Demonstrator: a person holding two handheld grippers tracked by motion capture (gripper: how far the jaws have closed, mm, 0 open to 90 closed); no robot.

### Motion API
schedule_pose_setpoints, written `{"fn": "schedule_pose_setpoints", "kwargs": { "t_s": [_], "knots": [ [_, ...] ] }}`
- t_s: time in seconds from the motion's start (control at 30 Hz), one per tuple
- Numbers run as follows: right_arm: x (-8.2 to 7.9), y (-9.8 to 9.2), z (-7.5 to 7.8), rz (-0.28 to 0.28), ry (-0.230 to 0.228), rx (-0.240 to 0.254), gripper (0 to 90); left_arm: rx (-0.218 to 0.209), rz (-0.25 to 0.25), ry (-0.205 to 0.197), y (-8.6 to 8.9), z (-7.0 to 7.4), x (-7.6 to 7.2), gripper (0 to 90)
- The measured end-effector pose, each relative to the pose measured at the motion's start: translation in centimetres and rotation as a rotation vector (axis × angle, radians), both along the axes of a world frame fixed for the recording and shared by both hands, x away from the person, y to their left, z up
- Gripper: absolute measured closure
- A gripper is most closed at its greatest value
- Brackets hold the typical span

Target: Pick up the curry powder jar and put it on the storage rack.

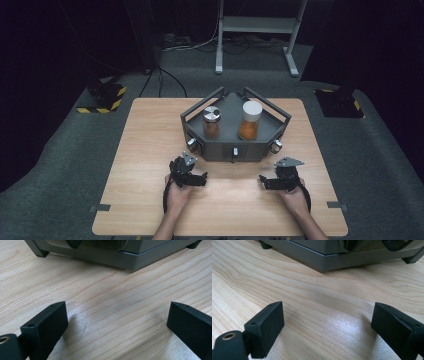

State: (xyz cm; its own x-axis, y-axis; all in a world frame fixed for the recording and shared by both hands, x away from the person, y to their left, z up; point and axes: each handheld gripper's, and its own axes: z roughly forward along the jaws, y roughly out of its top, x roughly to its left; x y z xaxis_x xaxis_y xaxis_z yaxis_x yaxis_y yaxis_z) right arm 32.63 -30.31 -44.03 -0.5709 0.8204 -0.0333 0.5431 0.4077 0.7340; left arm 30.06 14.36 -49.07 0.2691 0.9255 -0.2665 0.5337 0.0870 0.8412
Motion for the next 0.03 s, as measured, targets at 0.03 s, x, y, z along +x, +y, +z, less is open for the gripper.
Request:
{"fn": "schedule_pose_setpoints", "kwargs": {
  "t_s": [0.03],
  "knots": [
    [0.00, 0.06, 0.01, 0.000, 0.001, -0.002, 10.0, 0.000, 0.000, 0.000, 0.00, 0.00, 0.00, 3.5]
  ]
}}
